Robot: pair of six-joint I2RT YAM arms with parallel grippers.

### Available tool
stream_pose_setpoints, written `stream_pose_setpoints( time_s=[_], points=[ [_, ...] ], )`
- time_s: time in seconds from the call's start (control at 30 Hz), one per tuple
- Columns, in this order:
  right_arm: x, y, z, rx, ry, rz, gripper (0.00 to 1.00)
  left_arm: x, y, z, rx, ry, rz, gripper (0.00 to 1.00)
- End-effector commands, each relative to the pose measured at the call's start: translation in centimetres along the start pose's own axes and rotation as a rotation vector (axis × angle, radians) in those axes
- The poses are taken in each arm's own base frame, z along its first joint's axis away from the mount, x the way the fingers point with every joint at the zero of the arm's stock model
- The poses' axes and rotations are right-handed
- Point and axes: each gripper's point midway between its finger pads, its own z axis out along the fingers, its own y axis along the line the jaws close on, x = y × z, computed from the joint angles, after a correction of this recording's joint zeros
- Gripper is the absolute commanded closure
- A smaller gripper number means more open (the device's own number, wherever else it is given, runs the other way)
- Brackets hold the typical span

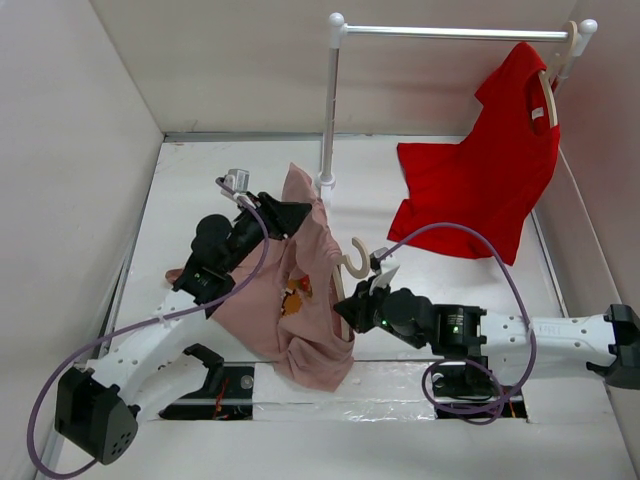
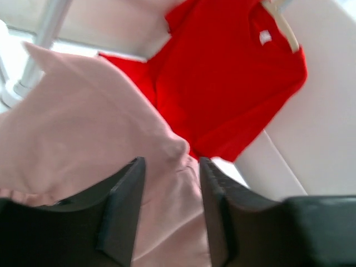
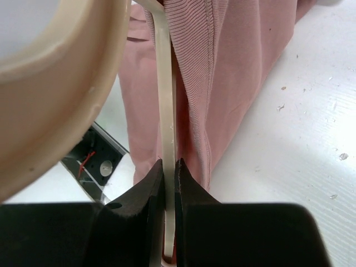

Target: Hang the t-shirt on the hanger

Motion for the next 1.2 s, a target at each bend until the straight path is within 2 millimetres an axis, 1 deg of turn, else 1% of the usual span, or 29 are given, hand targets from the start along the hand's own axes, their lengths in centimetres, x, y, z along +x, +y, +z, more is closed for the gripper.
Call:
stream_pose_setpoints(
  time_s=[0.0, 0.03, 0.1, 0.17, 0.2, 0.3, 0.37, 0.4, 0.43, 0.5, 0.53, 0.6, 0.7, 0.73, 0.77, 0.83, 0.9, 0.93, 1.03, 1.07, 1.1, 1.13, 1.17],
  points=[
    [-3.1, 2.1, 0.1, -0.038, -0.079, 0.015, 1.00, -0.4, -2.8, 0.3, 0.116, 0.049, 0.026, 0.59],
    [-3.2, 2.1, 0.0, -0.030, -0.074, 0.020, 1.00, -0.6, -3.1, 0.4, 0.120, 0.060, 0.025, 0.54],
    [-3.4, 2.1, 0.0, -0.025, -0.078, 0.021, 1.00, -0.4, -2.6, 0.9, 0.092, 0.087, 0.051, 0.53],
    [-3.5, 2.2, 0.1, -0.034, -0.089, 0.009, 1.00, -0.5, -2.5, 1.1, 0.077, 0.094, 0.054, 0.53],
    [-3.6, 2.2, 0.0, -0.034, -0.089, 0.006, 1.00, -0.1, -2.2, 1.2, 0.073, 0.099, 0.048, 0.53],
    [-3.7, 2.3, 0.0, -0.035, -0.090, 0.011, 1.00, 0.2, -1.5, 1.5, 0.042, 0.114, 0.052, 0.56],
    [-3.8, 2.5, 0.1, -0.038, -0.091, 0.002, 1.00, -0.1, -1.6, 1.6, 0.038, 0.107, 0.055, 0.65],
    [-3.8, 2.5, 0.1, -0.036, -0.087, 0.004, 1.00, -0.5, -1.8, 1.4, 0.044, 0.091, 0.052, 0.72],
    [-3.5, 2.2, 0.1, -0.022, -0.073, -0.001, 1.00, -0.4, -1.8, 1.4, 0.048, 0.086, 0.046, 0.81],
    [-3.5, 2.0, -0.1, -0.015, -0.076, 0.006, 1.00, -0.5, -1.7, 1.5, 0.036, 0.089, 0.049, 0.87],
    [-3.7, 2.2, -0.1, -0.027, -0.083, 0.005, 1.00, -0.9, -2.0, 1.5, 0.040, 0.084, 0.051, 0.92],
    [-3.6, 2.1, -0.2, -0.031, -0.084, -0.002, 1.00, -1.5, -2.5, 1.3, 0.056, 0.061, 0.044, 0.99],
    [-3.1, 1.4, -0.5, -0.009, -0.064, 0.007, 1.00, -2.1, -2.9, 1.6, 0.061, 0.055, 0.048, 1.00],
    [-2.8, 1.2, -0.5, -0.007, -0.059, 0.007, 1.00, -2.7, -3.3, 1.7, 0.064, 0.046, 0.054, 1.00],
    [-2.7, 1.2, -0.5, -0.011, -0.056, 0.004, 1.00, -2.8, -3.4, 1.6, 0.063, 0.043, 0.056, 1.00],
    [-2.8, 1.1, -0.8, -0.016, -0.059, -0.001, 1.00, -3.2, -3.4, 1.7, 0.057, 0.027, 0.056, 1.00],
    [-2.7, 1.1, -1.0, -0.020, -0.054, -0.001, 1.00, -3.2, -2.9, 2.1, 0.028, 0.032, 0.058, 1.00],
    [-2.7, 1.3, -1.2, -0.036, -0.049, 0.000, 1.00, -3.8, -3.0, 2.2, 0.020, 0.025, 0.071, 1.00],
    [-2.2, 1.5, -1.4, -0.056, -0.019, -0.013, 1.00, -4.3, -2.1, 2.3, -0.033, -0.003, 0.079, 1.00],
    [-2.1, 1.5, -1.5, -0.057, -0.012, -0.015, 1.00, -4.9, -1.6, 2.5, -0.067, -0.025, 0.080, 1.00],
    [-2.2, 1.7, -1.6, -0.064, -0.008, -0.012, 1.00, -4.9, -1.0, 2.7, -0.096, -0.022, 0.081, 1.00],
    [-1.9, 1.8, -1.7, -0.072, 0.004, -0.011, 1.00, -5.6, -1.1, 2.9, -0.113, -0.036, 0.088, 1.00],
    [-2.0, 1.9, -1.8, -0.079, 0.002, -0.009, 1.00, -5.8, -0.5, 3.0, -0.148, -0.045, 0.094, 1.00]
  ],
)
